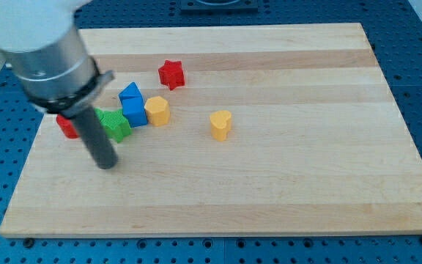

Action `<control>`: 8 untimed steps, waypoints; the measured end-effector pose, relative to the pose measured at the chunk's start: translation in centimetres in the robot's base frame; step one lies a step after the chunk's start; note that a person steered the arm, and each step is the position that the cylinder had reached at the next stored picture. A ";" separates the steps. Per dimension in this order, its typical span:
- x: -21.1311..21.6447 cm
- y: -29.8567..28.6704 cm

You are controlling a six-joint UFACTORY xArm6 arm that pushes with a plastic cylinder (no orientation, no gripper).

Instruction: Push the yellow hexagon closer to the red star

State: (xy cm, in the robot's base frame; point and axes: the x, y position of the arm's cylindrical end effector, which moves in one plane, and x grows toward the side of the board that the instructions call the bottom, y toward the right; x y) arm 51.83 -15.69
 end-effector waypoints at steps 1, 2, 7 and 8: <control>-1.4 2.9; -3.4 3.2; -8.7 5.5; -8.5 7.0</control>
State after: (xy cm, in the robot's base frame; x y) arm 43.36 -8.65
